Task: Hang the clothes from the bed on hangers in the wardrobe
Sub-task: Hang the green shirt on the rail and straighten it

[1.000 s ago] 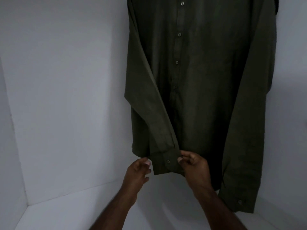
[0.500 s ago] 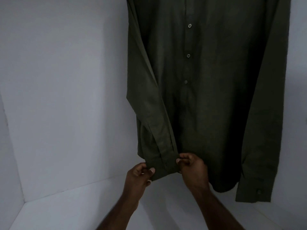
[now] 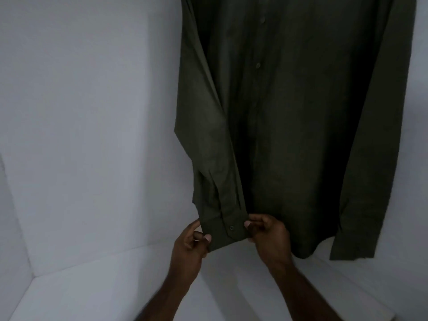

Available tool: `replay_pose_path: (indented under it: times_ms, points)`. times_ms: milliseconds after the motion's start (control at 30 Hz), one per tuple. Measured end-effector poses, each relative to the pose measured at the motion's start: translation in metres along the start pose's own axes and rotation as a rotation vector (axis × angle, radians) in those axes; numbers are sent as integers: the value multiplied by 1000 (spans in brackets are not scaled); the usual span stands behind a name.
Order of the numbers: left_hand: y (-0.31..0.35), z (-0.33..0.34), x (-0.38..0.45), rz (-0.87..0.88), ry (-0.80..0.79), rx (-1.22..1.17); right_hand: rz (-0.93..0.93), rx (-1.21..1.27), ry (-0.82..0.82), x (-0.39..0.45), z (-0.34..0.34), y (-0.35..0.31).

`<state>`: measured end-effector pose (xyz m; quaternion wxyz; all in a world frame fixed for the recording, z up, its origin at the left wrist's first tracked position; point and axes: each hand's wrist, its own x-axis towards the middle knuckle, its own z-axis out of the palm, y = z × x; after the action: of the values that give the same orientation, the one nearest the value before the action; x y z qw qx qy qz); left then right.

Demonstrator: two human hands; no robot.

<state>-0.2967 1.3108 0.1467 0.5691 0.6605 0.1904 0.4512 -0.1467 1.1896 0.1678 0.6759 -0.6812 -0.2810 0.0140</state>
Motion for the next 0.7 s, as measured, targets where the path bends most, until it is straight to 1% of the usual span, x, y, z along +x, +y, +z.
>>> replay_pose_path:
  times_ms: [133, 300, 400, 533, 633, 700]
  points:
    - [-4, -2, 6, -57, 2, 13, 40, -43, -8, 0, 9, 0]
    - [-3, -3, 13, -229, -20, -78, 44, -98, -14, -1, 14, -5]
    - [-2, -1, 17, -240, -18, -76, 24, -141, -1, -1, 14, -6]
    - [-1, 2, 26, -258, 7, -17, 33, -203, -10, 0, 14, -11]
    - [-2, 6, 38, -248, 20, 32, 45, -239, -48, -2, 16, -13]
    - [-4, 7, 46, -242, 33, 57, 32, -295, -104, -6, 17, -12]
